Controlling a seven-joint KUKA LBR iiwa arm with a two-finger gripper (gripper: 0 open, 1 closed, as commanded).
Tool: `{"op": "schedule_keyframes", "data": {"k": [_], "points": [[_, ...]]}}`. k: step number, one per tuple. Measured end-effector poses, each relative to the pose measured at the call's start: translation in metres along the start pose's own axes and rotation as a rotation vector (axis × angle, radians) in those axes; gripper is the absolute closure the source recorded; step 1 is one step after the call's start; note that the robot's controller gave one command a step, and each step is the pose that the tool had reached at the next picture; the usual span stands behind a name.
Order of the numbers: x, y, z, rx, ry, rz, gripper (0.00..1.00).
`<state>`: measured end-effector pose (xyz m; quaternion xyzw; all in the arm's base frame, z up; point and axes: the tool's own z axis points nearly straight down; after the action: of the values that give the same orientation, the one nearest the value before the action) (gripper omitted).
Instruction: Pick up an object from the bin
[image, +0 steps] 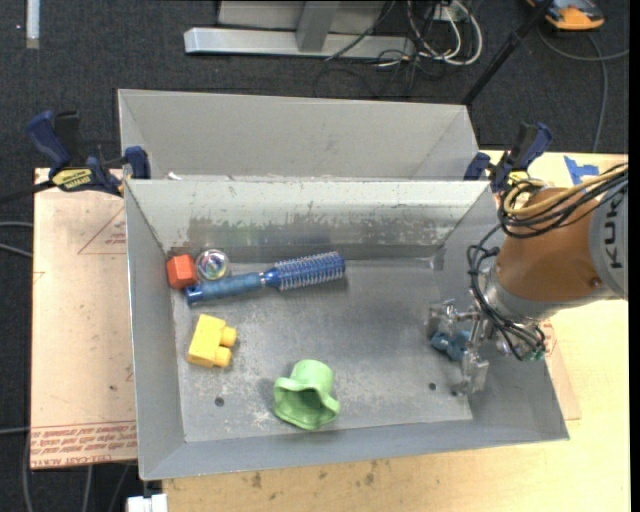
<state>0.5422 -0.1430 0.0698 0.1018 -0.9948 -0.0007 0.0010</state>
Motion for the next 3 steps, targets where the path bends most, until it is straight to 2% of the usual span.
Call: {"op": "schedule_keyframes", "data": {"k": [1, 2, 3], "points": [[-0.030, -0.011, -0.020, 0.001, -0.007, 0.349, 0.00], [-0.004, -0.008, 0.001, -0.001, 0.000, 0.368, 0.00], [-0.006, -0.008, 0.000, 0.000, -0.004, 0.368, 1.00]]}}
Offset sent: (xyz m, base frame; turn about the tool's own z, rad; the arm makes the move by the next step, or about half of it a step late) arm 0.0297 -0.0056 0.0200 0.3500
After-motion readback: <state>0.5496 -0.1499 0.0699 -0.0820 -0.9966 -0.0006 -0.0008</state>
